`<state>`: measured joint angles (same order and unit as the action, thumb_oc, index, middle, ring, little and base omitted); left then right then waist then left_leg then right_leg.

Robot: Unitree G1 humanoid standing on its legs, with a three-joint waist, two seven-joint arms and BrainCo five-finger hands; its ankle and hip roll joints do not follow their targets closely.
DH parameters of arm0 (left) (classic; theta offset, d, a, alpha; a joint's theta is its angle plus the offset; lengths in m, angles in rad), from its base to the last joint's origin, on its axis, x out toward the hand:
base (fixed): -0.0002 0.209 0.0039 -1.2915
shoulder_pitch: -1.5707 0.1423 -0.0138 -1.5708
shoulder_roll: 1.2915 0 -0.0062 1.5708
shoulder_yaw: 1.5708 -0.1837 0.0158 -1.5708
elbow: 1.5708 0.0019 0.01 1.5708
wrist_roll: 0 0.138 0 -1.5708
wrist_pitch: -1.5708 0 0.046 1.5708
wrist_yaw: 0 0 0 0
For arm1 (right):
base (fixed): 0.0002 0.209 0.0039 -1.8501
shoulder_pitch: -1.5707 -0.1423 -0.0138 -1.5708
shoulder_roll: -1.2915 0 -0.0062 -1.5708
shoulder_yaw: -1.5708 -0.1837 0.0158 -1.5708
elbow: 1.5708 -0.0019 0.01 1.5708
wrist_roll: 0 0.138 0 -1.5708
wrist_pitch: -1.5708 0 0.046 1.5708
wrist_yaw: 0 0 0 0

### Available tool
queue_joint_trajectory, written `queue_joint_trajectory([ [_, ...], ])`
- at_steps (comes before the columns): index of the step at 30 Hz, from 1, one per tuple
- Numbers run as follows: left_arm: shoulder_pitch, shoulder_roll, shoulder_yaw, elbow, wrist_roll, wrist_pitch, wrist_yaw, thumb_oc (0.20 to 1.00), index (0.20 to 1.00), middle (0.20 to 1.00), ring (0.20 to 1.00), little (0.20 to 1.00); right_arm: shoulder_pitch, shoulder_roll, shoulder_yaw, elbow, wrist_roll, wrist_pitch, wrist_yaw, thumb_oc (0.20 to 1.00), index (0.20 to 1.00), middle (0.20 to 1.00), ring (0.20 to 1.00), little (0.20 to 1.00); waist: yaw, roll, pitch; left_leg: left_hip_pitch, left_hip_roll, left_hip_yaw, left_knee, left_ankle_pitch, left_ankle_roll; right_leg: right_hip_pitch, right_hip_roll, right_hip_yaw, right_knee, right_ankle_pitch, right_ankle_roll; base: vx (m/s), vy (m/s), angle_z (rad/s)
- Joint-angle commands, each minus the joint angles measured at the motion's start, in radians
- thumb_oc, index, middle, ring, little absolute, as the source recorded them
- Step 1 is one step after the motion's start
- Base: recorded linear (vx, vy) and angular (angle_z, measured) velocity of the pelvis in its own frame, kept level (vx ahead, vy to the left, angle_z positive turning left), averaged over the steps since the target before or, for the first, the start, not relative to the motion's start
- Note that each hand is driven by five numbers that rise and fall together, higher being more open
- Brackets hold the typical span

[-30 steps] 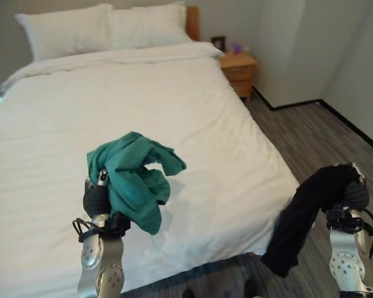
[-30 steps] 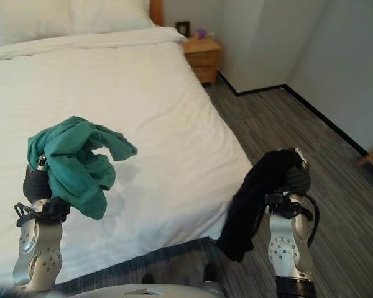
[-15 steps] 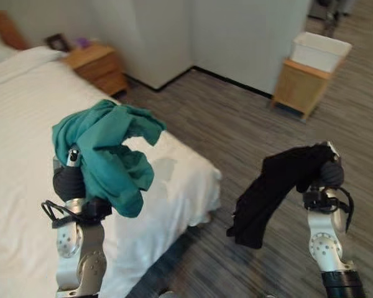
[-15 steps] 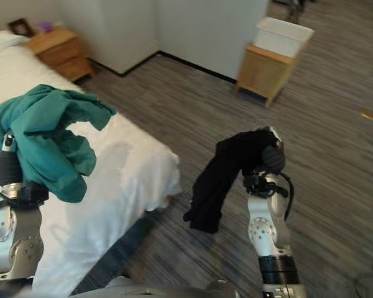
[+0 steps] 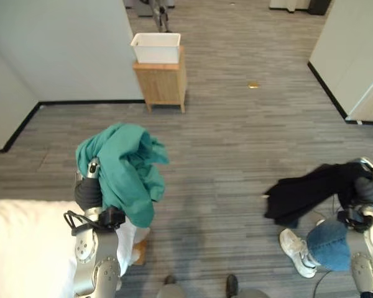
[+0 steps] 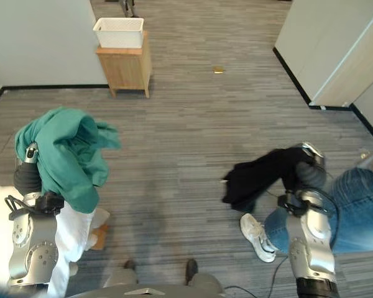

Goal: Pick up bed clothes into laundry basket.

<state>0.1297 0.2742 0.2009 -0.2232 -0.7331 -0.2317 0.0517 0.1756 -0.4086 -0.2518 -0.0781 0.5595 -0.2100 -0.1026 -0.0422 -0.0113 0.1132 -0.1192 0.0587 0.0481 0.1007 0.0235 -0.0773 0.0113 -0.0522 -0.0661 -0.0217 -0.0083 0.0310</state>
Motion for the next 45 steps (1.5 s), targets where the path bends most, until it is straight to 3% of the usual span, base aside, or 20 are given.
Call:
queue_joint_trajectory([
  [1, -0.063, 0.068, 0.012, -0.096, 0.039, -0.069, -0.036, 0.200, 0.200, 0.200, 0.200, 0.200, -0.087, -0.001, 0.014, -0.068, -0.095, -0.029, 0.019, 0.200, 0.200, 0.200, 0.200, 0.200, 0.001, -0.020, -0.025, 0.093, -0.006, 0.003, -0.131, 0.020, 0.027, 0.013, -0.029, -0.005, -0.013, 0.010, 0.066, 0.04, 0.120, -0.38],
  [4, -0.089, 0.078, -0.011, -0.087, 0.047, -0.071, -0.024, 0.200, 0.200, 0.200, 0.200, 0.200, -0.068, 0.032, 0.033, -0.065, -0.085, -0.026, 0.028, 0.200, 0.200, 0.200, 0.200, 0.200, -0.034, -0.008, -0.049, 0.133, -0.010, 0.033, -0.177, 0.018, 0.038, 0.009, -0.035, 0.012, -0.011, 0.016, 0.077, 0.04, 0.108, -0.21],
  [14, -0.041, 0.069, 0.007, -0.059, 0.052, -0.060, -0.014, 0.200, 0.200, 0.200, 0.200, 0.200, -0.092, 0.038, 0.033, -0.061, -0.109, -0.016, 0.014, 0.200, 0.200, 0.200, 0.200, 0.200, -0.030, -0.014, -0.084, 0.175, -0.029, 0.050, -0.188, -0.014, 0.066, 0.021, -0.050, 0.040, 0.000, 0.018, 0.090, 0.00, 0.053, -0.09],
  [15, -0.038, 0.168, -0.085, -0.012, 0.164, 0.038, -0.050, 0.200, 0.200, 0.200, 0.200, 0.200, -0.019, -0.002, 0.089, -0.013, -0.091, 0.039, 0.078, 0.200, 0.200, 0.200, 0.200, 0.200, 0.042, -0.016, -0.016, 0.114, 0.035, 0.021, -0.036, -0.030, 0.030, 0.034, -0.070, -0.105, 0.098, -0.052, 0.066, 0.00, 0.000, 0.00],
  [22, 0.007, 0.129, -0.070, 0.015, 0.167, 0.040, -0.046, 0.200, 0.200, 0.200, 0.200, 0.200, -0.027, 0.012, 0.092, -0.036, -0.087, 0.043, 0.080, 0.200, 0.200, 0.200, 0.200, 0.200, 0.045, -0.034, -0.021, 0.140, 0.029, 0.057, -0.043, -0.064, 0.044, 0.040, -0.077, -0.070, 0.057, -0.020, 0.085, 0.04, 0.064, -0.04],
  [29, 0.011, 0.140, -0.036, 0.022, 0.184, 0.034, -0.034, 0.200, 0.200, 0.200, 0.200, 0.200, -0.035, 0.003, 0.075, -0.035, -0.110, 0.044, 0.078, 0.200, 0.200, 0.200, 0.200, 0.200, 0.052, -0.042, -0.016, 0.148, 0.009, 0.078, -0.044, -0.085, 0.065, 0.034, -0.102, -0.057, 0.081, -0.015, 0.107, 0.05, 0.103, -0.13],
  [35, -0.024, 0.153, -0.006, 0.033, 0.190, 0.017, 0.000, 0.200, 0.200, 0.200, 0.200, 0.200, -0.057, 0.013, 0.085, -0.035, -0.133, 0.043, 0.068, 0.200, 0.200, 0.200, 0.200, 0.200, 0.053, -0.030, -0.002, 0.161, -0.034, 0.082, -0.048, -0.112, 0.109, -0.021, -0.149, -0.044, 0.235, 0.023, 0.142, 0.07, 0.172, -0.02],
  [38, -0.041, 0.153, -0.009, 0.042, 0.192, 0.012, 0.013, 0.200, 0.200, 0.200, 0.200, 0.200, -0.051, 0.022, 0.086, -0.043, -0.141, 0.042, 0.063, 0.200, 0.200, 0.200, 0.200, 0.200, 0.041, -0.017, 0.021, 0.175, -0.051, 0.076, -0.034, -0.133, 0.134, -0.096, -0.174, -0.029, 0.419, 0.119, 0.148, 0.05, 0.189, -0.06],
  [40, -0.055, 0.155, -0.016, 0.040, 0.192, 0.012, 0.020, 0.200, 0.200, 0.200, 0.200, 0.200, -0.048, 0.029, 0.087, -0.047, -0.144, 0.041, 0.057, 0.200, 0.200, 0.200, 0.200, 0.200, 0.029, -0.003, 0.039, 0.190, -0.053, 0.072, -0.023, -0.146, 0.147, -0.151, -0.178, -0.025, 0.532, 0.149, 0.144, 0.10, 0.166, -0.08],
  [42, -0.063, 0.164, -0.015, 0.043, 0.201, 0.009, 0.027, 0.200, 0.200, 0.200, 0.200, 0.200, -0.040, 0.034, 0.082, -0.043, -0.149, 0.041, 0.052, 0.200, 0.200, 0.200, 0.200, 0.200, 0.008, 0.007, 0.049, 0.220, -0.046, 0.060, -0.023, -0.155, 0.145, -0.224, -0.161, -0.023, 0.580, 0.134, 0.138, 0.20, 0.072, 0.08],
  [45, -0.070, 0.170, -0.013, 0.042, 0.204, 0.008, 0.028, 0.200, 0.200, 0.200, 0.200, 0.200, -0.023, 0.037, 0.069, -0.046, -0.141, 0.041, 0.059, 0.200, 0.200, 0.200, 0.200, 0.200, -0.020, 0.005, 0.050, 0.259, -0.038, 0.054, -0.033, -0.169, 0.130, -0.282, -0.132, -0.019, 0.503, 0.100, 0.132, 0.22, -0.028, 0.26],
])
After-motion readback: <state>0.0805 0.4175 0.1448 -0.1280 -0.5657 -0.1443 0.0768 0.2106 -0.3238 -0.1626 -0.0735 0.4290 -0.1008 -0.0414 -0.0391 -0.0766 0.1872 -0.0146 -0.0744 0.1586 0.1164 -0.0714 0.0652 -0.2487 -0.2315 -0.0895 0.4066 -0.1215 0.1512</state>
